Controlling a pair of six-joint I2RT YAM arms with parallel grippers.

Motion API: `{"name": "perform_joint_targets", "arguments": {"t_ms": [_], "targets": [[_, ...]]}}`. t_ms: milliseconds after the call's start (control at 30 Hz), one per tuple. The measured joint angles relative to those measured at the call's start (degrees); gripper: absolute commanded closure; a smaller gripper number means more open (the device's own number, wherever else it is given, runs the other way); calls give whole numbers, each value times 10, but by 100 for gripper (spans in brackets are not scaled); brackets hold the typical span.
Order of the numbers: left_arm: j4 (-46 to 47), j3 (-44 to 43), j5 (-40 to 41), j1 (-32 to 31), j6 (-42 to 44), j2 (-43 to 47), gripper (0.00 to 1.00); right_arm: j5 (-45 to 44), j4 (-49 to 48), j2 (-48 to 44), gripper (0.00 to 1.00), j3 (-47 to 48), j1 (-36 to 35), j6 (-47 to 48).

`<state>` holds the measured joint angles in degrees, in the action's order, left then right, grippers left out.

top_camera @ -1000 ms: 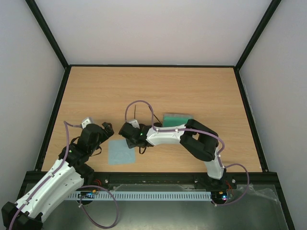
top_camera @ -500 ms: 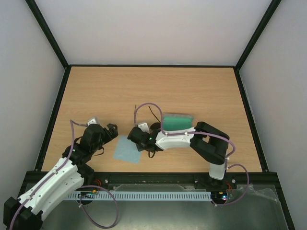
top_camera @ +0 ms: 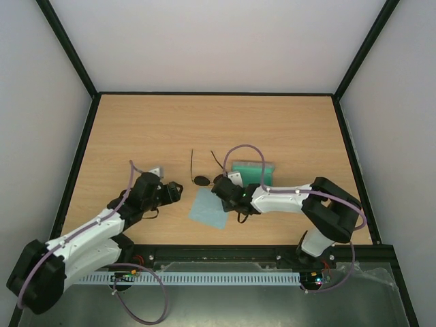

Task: Organize the sunglasses
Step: Move the glasses cleaning cloth to the center of the board.

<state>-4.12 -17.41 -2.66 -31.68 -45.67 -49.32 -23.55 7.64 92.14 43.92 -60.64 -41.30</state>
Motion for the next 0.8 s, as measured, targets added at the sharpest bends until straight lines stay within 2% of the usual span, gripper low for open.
{"name": "perform_joint_targets", "arguments": {"t_ms": [167, 467, 800], "targets": [[29, -26, -9, -3, 31, -68, 30, 23, -18, -2, 99, 1, 35, 26], [85, -44, -25, -5, 46, -134, 33, 55, -37, 53, 99, 72, 72, 73], [115, -45, -29, -42, 43, -159, 35, 54, -36, 39, 99, 39, 91, 79]]}}
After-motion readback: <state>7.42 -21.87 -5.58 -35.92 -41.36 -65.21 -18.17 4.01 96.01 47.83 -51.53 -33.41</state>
